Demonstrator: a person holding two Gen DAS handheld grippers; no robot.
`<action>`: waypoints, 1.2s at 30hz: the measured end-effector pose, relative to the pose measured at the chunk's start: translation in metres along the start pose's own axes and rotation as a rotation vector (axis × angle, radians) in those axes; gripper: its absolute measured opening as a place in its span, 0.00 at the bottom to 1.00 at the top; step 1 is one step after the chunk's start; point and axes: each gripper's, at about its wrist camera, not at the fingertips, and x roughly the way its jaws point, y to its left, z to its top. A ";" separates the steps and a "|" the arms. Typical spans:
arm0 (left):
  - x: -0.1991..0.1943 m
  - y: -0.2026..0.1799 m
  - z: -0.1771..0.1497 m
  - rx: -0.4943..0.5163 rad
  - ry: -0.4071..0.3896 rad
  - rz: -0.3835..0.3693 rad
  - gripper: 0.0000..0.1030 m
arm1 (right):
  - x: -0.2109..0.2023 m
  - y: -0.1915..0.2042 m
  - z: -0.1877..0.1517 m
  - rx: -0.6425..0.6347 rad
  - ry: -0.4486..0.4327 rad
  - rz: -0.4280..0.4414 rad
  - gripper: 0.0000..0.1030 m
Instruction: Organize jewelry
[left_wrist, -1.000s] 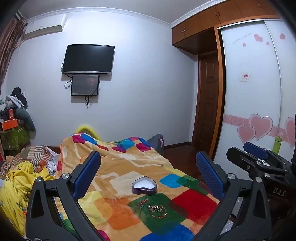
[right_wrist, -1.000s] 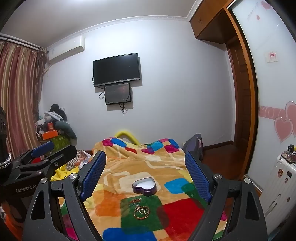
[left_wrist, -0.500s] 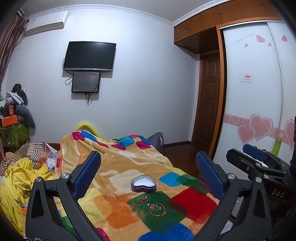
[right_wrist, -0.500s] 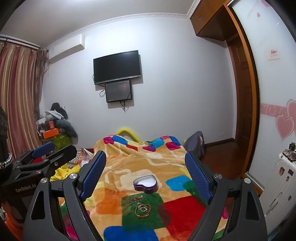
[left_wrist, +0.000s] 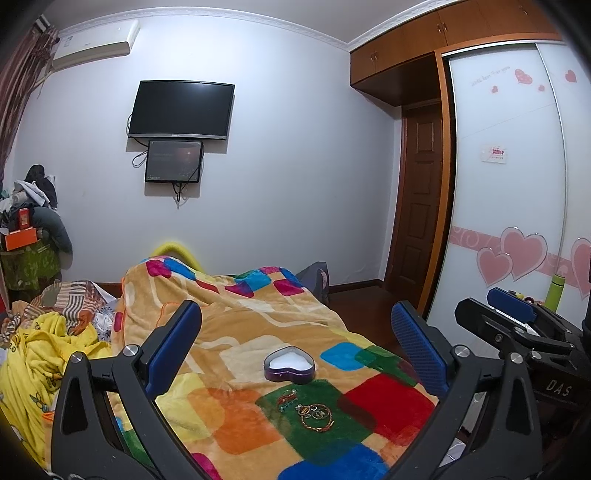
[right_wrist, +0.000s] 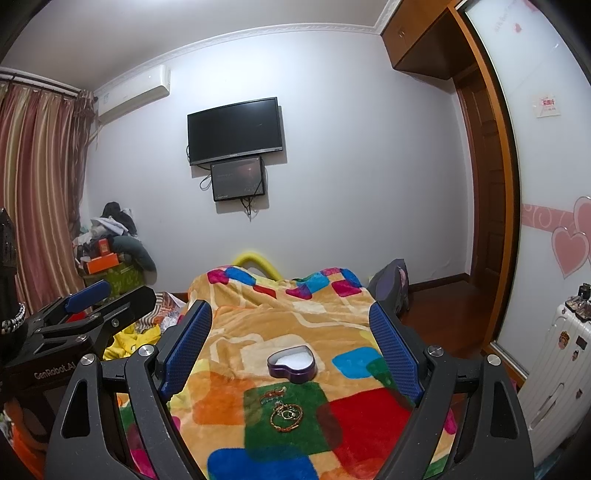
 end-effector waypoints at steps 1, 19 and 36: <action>0.001 0.000 0.000 0.002 0.002 0.003 1.00 | 0.000 0.000 0.000 0.001 0.000 0.000 0.82; 0.000 -0.001 0.000 0.006 0.013 0.001 1.00 | -0.001 0.001 0.000 0.001 0.006 -0.001 0.82; 0.002 0.000 0.001 0.009 0.017 0.004 1.00 | 0.001 0.002 -0.001 -0.004 0.015 0.001 0.82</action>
